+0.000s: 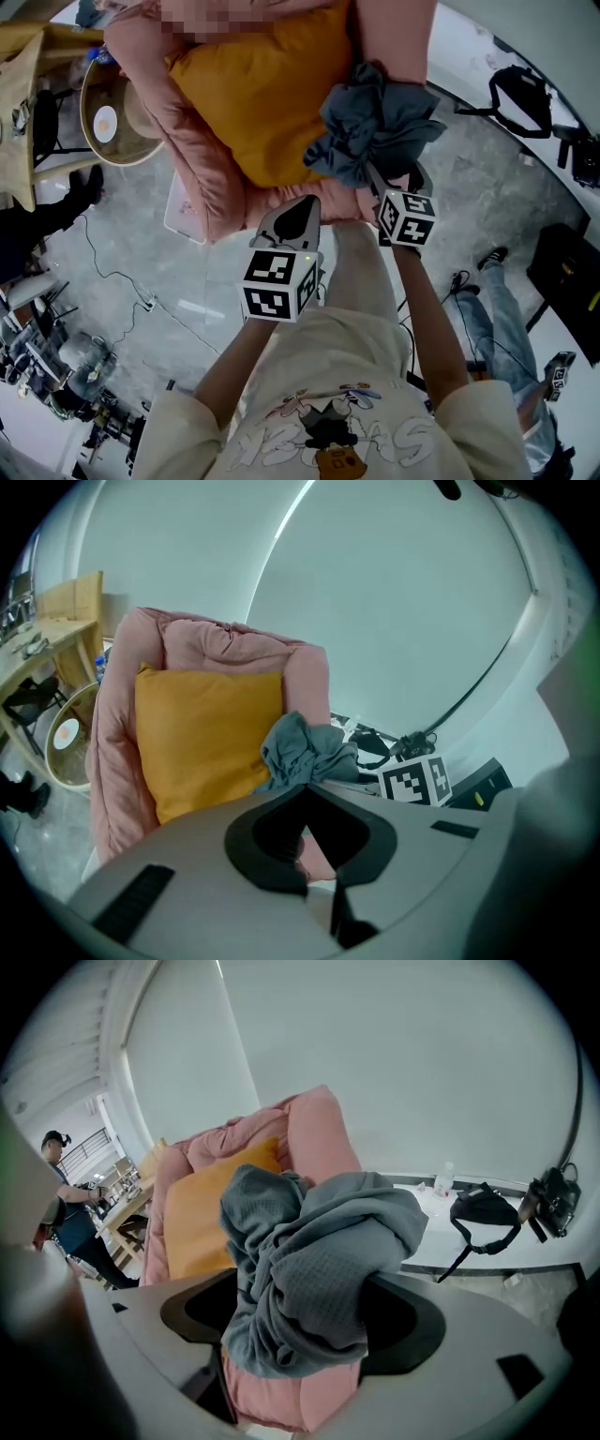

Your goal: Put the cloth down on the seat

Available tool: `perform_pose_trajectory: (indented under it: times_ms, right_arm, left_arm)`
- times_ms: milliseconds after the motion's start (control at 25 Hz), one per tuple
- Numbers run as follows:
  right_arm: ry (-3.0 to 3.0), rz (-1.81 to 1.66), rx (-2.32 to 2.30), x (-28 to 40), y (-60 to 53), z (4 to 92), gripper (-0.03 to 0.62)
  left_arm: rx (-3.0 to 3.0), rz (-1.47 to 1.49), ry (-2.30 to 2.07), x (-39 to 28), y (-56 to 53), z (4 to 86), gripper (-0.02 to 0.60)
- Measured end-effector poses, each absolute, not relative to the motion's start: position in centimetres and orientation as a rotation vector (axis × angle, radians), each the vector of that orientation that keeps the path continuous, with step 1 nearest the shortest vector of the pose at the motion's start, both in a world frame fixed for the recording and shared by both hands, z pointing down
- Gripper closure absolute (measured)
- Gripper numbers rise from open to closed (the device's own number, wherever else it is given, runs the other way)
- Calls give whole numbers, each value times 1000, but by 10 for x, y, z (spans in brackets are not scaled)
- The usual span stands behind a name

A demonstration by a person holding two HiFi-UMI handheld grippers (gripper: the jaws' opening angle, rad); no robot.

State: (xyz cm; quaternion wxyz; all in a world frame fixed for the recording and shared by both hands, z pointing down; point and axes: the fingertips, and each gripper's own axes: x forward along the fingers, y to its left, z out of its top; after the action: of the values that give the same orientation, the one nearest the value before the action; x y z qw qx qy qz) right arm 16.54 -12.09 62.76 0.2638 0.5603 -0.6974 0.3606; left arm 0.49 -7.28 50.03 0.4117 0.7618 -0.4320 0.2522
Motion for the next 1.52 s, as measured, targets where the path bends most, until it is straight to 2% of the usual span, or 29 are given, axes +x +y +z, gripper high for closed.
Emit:
perform_pose_trajectory:
  times_ms: [560, 920, 1200, 1320, 1520]
  right_arm:
    - [-1900, 979, 1554, 179, -105, 583, 194]
    - [-2045, 1066, 1427, 146, -94, 535, 202]
    - [-2141, 1050, 1380, 130, -85, 484, 427]
    - [-2191, 1042, 1333, 122, -79, 465, 461]
    - [-2278, 1049, 1207, 101, -69, 440, 464]
  left_arm:
    - [1968, 608, -1135, 11, -62, 464, 577]
    - [2003, 571, -1186, 9, -57, 433, 577]
    - [2025, 531, -1220, 6, -45, 407, 577]
    - [2029, 513, -1230, 5, -39, 397, 577]
    - [2035, 484, -1259, 6, -31, 382, 577]
